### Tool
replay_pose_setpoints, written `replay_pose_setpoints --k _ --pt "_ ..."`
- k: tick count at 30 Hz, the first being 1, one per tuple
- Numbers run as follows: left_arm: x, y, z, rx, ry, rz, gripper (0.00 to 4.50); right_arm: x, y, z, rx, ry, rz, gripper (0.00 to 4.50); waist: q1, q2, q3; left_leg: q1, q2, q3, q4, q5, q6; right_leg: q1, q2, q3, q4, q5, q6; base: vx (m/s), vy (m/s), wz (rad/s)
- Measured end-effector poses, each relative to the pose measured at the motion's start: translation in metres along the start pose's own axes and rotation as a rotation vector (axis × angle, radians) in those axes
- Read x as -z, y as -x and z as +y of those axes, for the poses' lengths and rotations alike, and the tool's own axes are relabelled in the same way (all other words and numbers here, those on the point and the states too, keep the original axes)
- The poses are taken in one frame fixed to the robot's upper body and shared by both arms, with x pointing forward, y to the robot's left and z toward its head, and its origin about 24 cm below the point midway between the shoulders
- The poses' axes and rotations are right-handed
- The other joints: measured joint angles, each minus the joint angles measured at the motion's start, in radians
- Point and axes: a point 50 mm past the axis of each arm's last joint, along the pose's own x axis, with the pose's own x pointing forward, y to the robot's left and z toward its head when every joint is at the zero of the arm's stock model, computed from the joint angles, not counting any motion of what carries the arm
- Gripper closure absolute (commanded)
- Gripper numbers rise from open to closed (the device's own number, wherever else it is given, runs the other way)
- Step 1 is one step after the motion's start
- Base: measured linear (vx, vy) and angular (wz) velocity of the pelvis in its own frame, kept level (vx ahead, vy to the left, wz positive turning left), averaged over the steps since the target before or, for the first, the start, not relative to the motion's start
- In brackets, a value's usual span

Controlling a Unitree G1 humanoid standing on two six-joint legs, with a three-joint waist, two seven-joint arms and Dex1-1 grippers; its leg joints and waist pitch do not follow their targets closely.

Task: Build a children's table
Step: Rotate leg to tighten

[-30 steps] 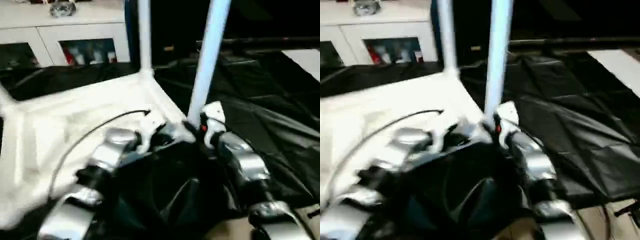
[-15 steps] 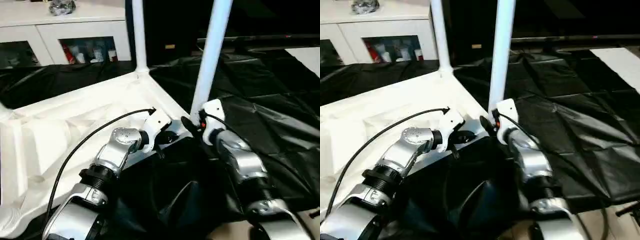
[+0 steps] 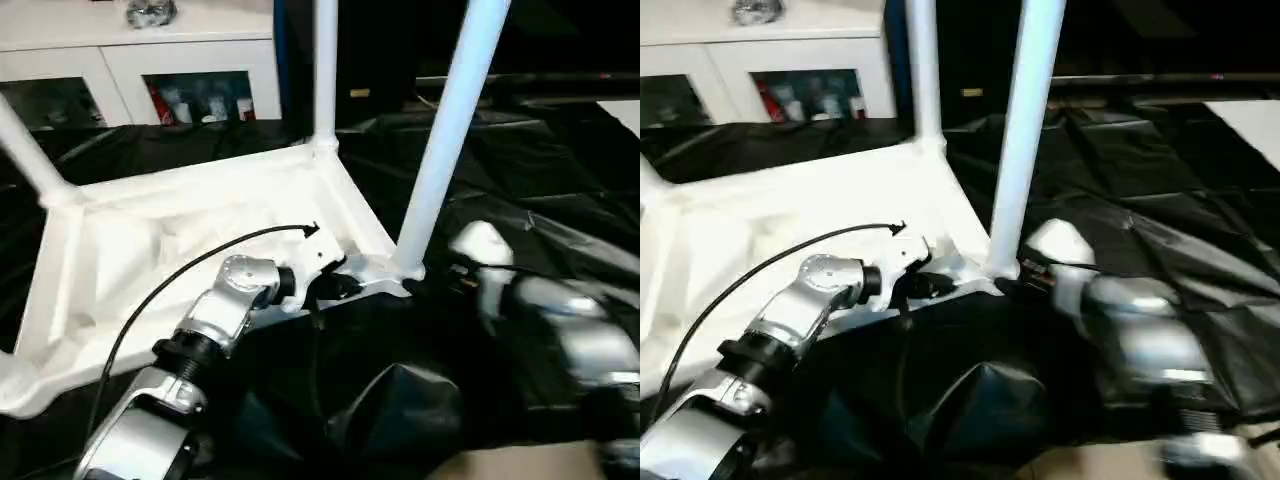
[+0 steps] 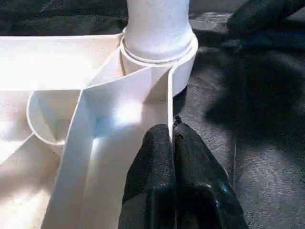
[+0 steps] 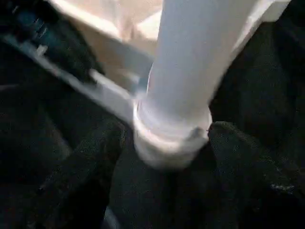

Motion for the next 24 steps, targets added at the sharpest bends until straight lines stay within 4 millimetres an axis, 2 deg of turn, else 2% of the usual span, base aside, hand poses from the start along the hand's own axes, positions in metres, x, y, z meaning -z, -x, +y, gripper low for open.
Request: replay_pose_setpoints --k 8,10,15,16,17,20,21,24 --pt "0.001 0.004 -0.001 0.037 -0.016 -0.008 4.5 -0.003 0.021 -0.014 0.015 -0.011 -0.012 1.27 0.002 0.0 0.0 -0.004 0.0 0.0 0.001 0.003 0.006 -0.002 0.0 -0.001 0.0 0.0 0.0 0.0 0.0 0.0" --pt "0.0 0.004 -0.001 0.039 -0.026 -0.01 4.5 -0.006 0.023 -0.011 -0.025 -0.02 -0.024 1.27 0.003 0.0 0.0 -0.008 0.0 -0.001 0.003 0.003 0.007 -0.005 0.0 -0.001 0.001 0.0 0.0 0.0 0.0 0.0" --pt "0.0 0.005 -0.004 0.038 -0.044 -0.027 4.5 -0.007 0.022 0.005 -0.16 -0.035 -0.023 1.27 0.008 0.0 0.0 -0.01 0.001 -0.001 0.005 0.003 0.008 -0.008 0.0 -0.001 0.003 0.0 0.0 0.0 0.0 0.0" --pt "0.001 0.005 -0.005 0.04 -0.037 -0.032 4.06 -0.005 0.022 0.007 -0.176 -0.043 -0.012 1.22 0.008 0.0 0.0 -0.011 0.001 -0.001 0.005 0.003 0.008 -0.008 0.0 -0.001 0.003 0.0 0.0 0.0 0.0 0.0" --pt "0.001 0.007 -0.006 0.039 -0.015 -0.042 3.95 -0.005 0.021 0.009 -0.189 -0.05 -0.008 1.22 0.009 0.0 0.0 -0.012 0.001 0.0 0.006 0.003 0.008 -0.009 0.0 -0.001 0.004 0.0 0.0 0.0 0.0 0.0" --pt "-0.01 0.014 -0.008 0.039 0.054 -0.151 3.79 -0.008 0.019 0.014 -0.218 -0.053 -0.018 1.22 0.015 -0.001 0.0 -0.014 0.001 0.0 0.007 0.004 0.008 -0.011 -0.001 -0.001 0.005 0.0 0.0 0.0 0.0 0.0" --pt "-0.023 0.024 -0.008 0.035 0.048 -0.215 3.66 -0.013 0.014 0.018 -0.234 -0.049 -0.049 1.22 0.016 -0.001 0.0 -0.013 0.001 0.0 0.007 0.003 0.008 -0.011 -0.001 0.0 0.006 0.0 0.0 0.0 0.0 0.0" --pt "-0.026 0.053 -0.009 0.025 0.044 -0.249 3.53 -0.02 -0.003 0.029 -0.274 -0.047 -0.094 1.22 0.005 -0.002 -0.002 -0.01 0.002 0.0 0.006 0.002 0.006 -0.011 0.0 0.0 0.009 -0.001 0.0 0.0 0.0 0.0"
